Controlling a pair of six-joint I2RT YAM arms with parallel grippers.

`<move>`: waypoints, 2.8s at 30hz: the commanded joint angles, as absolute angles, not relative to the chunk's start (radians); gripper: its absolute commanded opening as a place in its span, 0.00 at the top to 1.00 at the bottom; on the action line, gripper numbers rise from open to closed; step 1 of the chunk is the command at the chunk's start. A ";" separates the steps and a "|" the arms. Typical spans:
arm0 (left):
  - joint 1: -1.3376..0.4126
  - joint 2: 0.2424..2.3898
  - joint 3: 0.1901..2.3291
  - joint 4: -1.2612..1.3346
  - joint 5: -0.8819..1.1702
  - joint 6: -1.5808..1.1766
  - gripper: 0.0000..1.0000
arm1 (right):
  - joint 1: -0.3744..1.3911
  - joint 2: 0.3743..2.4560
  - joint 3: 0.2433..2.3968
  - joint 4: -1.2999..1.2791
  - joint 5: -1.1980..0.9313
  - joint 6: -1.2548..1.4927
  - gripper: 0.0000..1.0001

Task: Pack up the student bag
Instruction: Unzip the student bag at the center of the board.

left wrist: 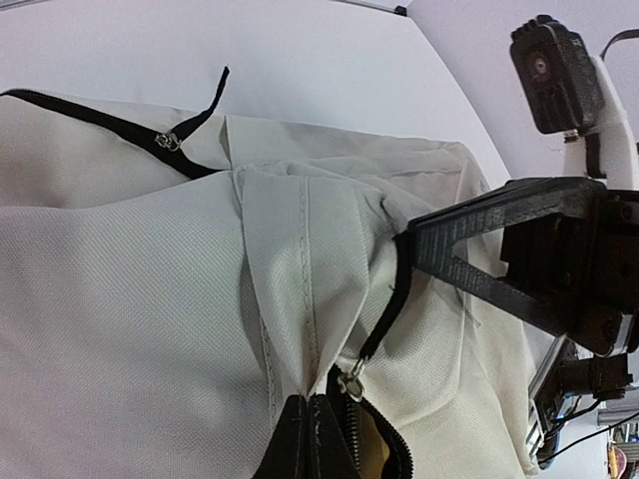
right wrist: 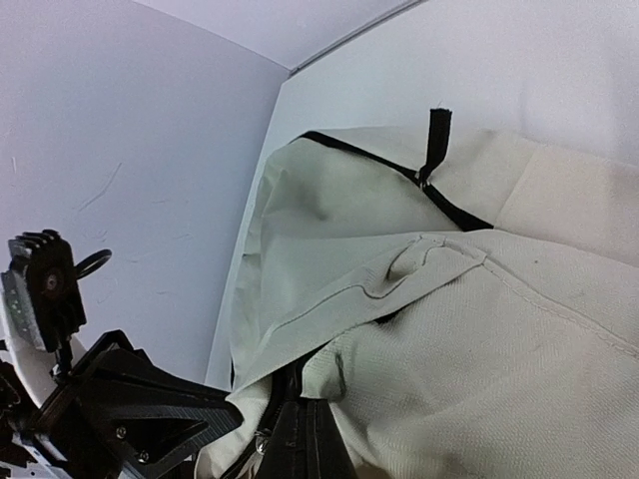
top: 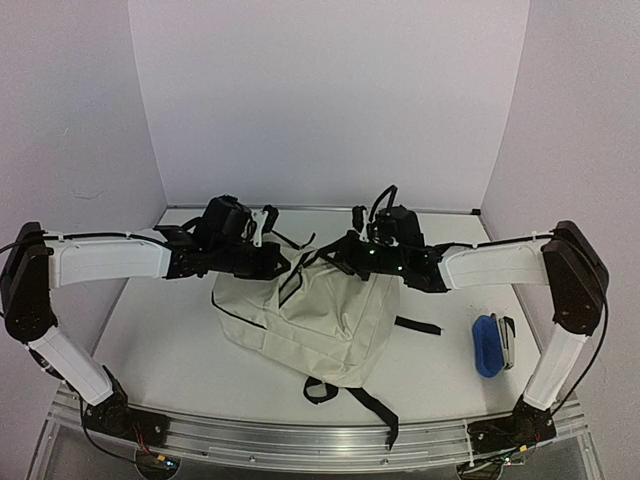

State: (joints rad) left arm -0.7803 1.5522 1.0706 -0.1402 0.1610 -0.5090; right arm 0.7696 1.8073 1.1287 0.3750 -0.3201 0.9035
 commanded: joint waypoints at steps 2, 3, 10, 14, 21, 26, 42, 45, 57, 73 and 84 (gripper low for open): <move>-0.778 1.476 1.067 -0.155 0.095 -0.534 1.00 | 0.767 1.735 1.111 0.430 -0.214 0.855 1.00; -0.778 1.472 1.064 -0.156 0.093 -0.535 1.00 | 0.767 1.733 1.105 0.430 -0.202 0.852 1.00; -0.778 1.459 1.053 -0.162 0.147 -0.519 1.00 | 0.767 1.737 1.118 0.443 -0.153 0.770 1.00; -0.778 1.457 1.036 -0.164 0.185 -0.515 1.00 | 0.773 1.742 1.156 0.449 -0.138 0.700 1.00; -0.778 1.459 1.020 -0.185 0.237 -0.503 1.00 | 0.783 1.762 1.222 0.449 -0.102 0.612 1.00; -0.779 1.465 1.033 -0.233 0.221 -0.490 1.00 | 0.794 1.788 1.257 0.434 -0.062 0.583 1.00; -0.778 1.485 1.055 -0.283 0.230 -0.472 0.47 | 0.794 1.796 1.258 0.230 -0.312 0.721 0.61; -0.779 1.494 1.053 -0.288 0.231 -0.472 0.46 | 0.794 1.817 1.268 0.204 -0.349 0.723 0.59; -0.780 1.532 1.076 -0.296 0.210 -0.478 0.68 | 0.814 1.893 1.350 0.073 -0.308 0.663 0.59; -0.781 1.524 1.064 -0.284 0.197 -0.485 0.99 | 0.849 1.931 1.387 0.078 -0.331 0.663 0.71; -0.781 1.491 1.051 -0.288 0.168 -0.498 1.00 | 0.853 1.894 1.375 0.096 -0.254 0.659 1.00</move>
State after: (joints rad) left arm -0.7807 1.5246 1.0348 -0.2707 0.2003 -0.4962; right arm 0.8461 1.9179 1.3582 0.0874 -0.3033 0.6727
